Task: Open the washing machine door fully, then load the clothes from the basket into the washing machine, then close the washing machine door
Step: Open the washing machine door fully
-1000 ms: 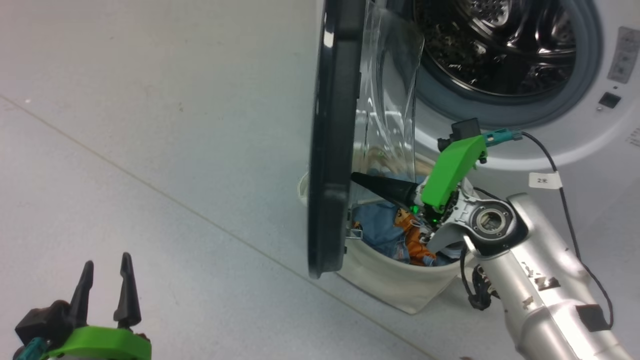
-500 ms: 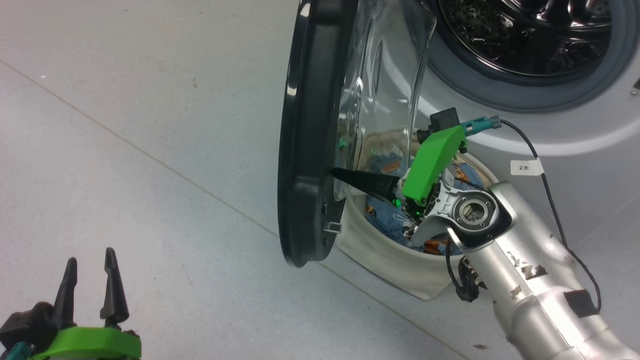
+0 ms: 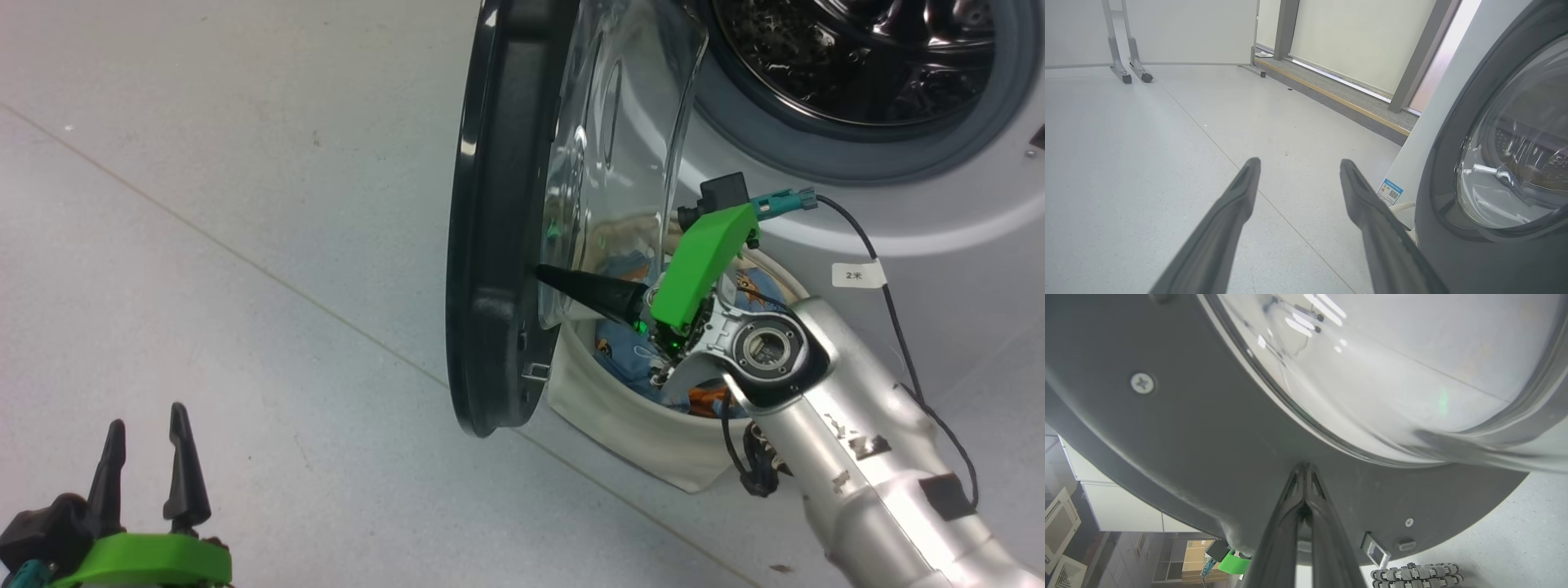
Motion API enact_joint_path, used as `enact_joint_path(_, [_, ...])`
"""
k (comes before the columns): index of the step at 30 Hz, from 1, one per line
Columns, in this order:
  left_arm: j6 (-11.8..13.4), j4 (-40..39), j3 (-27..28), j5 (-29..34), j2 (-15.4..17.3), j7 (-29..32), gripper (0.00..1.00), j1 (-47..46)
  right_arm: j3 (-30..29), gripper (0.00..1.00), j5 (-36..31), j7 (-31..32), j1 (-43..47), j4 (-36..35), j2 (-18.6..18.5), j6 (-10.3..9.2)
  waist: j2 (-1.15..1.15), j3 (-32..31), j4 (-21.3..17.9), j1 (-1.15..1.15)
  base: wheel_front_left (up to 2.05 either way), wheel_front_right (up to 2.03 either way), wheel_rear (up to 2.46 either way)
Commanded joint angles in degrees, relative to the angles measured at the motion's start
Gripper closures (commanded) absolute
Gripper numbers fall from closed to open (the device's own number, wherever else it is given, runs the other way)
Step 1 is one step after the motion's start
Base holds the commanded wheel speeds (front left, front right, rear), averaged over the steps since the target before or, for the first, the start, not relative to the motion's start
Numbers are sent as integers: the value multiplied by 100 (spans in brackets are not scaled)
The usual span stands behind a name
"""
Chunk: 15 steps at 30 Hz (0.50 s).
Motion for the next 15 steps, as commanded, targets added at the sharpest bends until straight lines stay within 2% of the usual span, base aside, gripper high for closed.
enact_joint_path(1, [-33,-159,173,17,103,-28,0,-159,-8,100,-4,-108,-23,-306,-2,7,0,-41,-23,0,0,0,0])
enact_joint_path(2, [-33,-142,153,18,108,-28,0,-169,-40,79,-39,-204,47,-379,-60,7,0,-58,-34,0,0,0,0])
enact_joint_path(3, [-33,-120,131,10,116,-28,0,-180,-73,15,-97,-324,121,-447,-124,7,0,-76,-44,0,0,0,0])
enact_joint_path(4, [-33,-100,114,9,129,-28,0,-191,-100,0,-180,-472,192,-549,-190,7,0,-95,-54,0,0,0,0])
enact_joint_path(7, [-33,-48,53,9,164,-28,0,-223,-230,0,-464,-1069,464,-910,-394,7,0,-153,-84,0,0,0,0])
enact_joint_path(12, [-33,46,-17,22,230,-28,0,-258,1,0,-1995,-2645,970,-1300,-1015,7,0,-267,-129,0,0,0,0])
enact_joint_path(13, [-33,46,-17,22,230,-28,0,-258,1,0,-1995,-2645,970,-1300,-1015,7,0,-267,-129,0,0,0,0])
enact_joint_path(14, [-33,128,-1,44,261,-28,0,-262,130,0,-2597,-3269,1186,-1247,-1169,7,0,-337,-157,0,0,0,0])
enact_joint_path(15, [-33,128,-1,44,261,-28,0,-262,130,0,-2597,-3269,1186,-1247,-1169,7,0,-337,-157,0,0,0,0])
